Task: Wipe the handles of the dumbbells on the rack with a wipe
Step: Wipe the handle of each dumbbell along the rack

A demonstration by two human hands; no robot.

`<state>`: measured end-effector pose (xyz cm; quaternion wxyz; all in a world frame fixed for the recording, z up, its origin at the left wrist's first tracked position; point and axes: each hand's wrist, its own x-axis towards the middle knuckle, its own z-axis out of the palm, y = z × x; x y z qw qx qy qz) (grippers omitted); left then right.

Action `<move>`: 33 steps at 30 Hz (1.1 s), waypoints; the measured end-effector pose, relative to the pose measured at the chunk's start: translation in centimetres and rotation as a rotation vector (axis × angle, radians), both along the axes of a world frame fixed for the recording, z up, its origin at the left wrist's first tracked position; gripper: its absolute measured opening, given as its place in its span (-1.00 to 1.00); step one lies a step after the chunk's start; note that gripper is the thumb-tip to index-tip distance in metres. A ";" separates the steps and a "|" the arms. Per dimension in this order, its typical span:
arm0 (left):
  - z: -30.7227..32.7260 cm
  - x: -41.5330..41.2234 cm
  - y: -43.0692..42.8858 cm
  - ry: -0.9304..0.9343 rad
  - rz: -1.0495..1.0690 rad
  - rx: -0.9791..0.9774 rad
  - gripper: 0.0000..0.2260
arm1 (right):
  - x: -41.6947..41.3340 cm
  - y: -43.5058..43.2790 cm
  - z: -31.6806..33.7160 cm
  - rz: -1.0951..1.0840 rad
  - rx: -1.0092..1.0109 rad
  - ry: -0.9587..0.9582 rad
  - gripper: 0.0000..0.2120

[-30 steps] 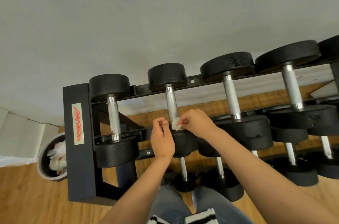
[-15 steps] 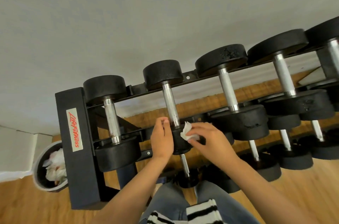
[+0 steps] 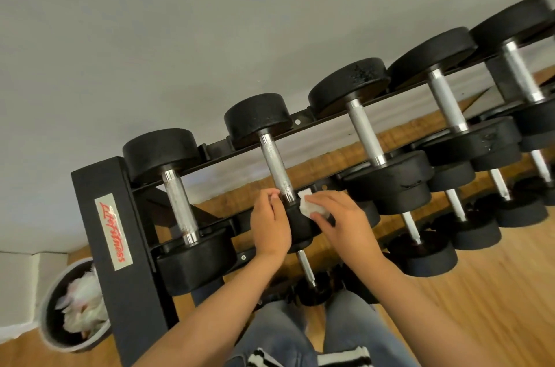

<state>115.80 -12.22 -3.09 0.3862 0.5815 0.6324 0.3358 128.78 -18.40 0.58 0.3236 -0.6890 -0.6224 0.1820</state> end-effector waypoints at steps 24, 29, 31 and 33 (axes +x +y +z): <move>1.0 2.9 -1.1 -0.006 0.362 -0.088 -0.87 | 1.4 -1.2 -0.9 0.118 -0.029 0.122 -0.82; 0.4 3.3 -1.4 0.044 0.387 -0.024 -0.85 | 1.4 0.4 -0.7 0.074 -0.041 0.245 -0.85; 0.1 3.4 -1.4 0.045 0.406 -0.013 -0.86 | 1.4 0.2 -0.9 0.071 -0.039 0.282 -0.85; 0.0 3.4 -1.4 0.033 0.403 -0.001 -0.88 | 1.5 -0.7 -1.6 0.051 -0.040 0.319 -0.84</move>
